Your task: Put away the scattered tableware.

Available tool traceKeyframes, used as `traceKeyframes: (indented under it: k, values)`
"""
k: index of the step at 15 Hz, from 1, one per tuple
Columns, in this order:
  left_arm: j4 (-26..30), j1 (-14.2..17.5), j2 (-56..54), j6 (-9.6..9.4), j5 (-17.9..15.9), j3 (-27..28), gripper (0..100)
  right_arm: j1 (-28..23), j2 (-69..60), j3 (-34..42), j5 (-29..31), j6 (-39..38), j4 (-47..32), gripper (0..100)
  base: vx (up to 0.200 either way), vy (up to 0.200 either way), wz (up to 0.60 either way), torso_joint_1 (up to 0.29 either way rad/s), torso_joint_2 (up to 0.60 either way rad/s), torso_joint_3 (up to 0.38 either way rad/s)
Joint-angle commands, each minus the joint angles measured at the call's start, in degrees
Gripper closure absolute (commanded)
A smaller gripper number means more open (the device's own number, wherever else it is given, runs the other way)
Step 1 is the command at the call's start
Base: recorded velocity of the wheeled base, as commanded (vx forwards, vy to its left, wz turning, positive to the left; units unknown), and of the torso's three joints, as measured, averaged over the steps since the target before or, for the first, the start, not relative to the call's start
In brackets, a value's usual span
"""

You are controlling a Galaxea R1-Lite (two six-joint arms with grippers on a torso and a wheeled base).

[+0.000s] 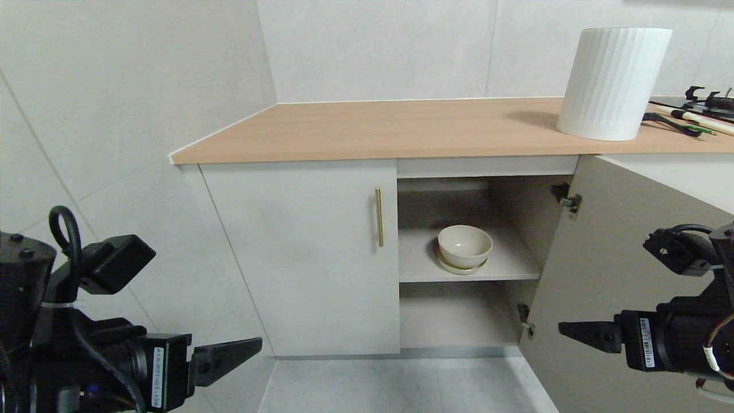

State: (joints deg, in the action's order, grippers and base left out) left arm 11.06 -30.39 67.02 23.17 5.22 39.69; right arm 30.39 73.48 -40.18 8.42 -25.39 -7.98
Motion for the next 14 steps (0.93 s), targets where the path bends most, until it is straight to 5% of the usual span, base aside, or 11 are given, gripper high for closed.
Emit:
traceKeyframes:
  k: [1,5,14]
  values:
    - [0.0,0.0,0.3,0.03,0.0,-0.1,0,0.0,0.4,0.1,0.0,0.0,0.0,0,-0.200,0.000,0.00,-0.002,0.00,-0.002]
    - [0.1,-0.1,0.3,0.03,0.0,-0.1,0,0.1,0.9,0.4,0.0,0.0,0.0,0,-0.200,0.000,0.00,0.006,0.00,0.002]
    - [0.0,-0.3,0.1,-0.06,0.0,-0.4,0,0.4,0.4,0.5,0.0,0.1,0.0,0,0.000,0.000,0.00,0.000,0.00,0.000]
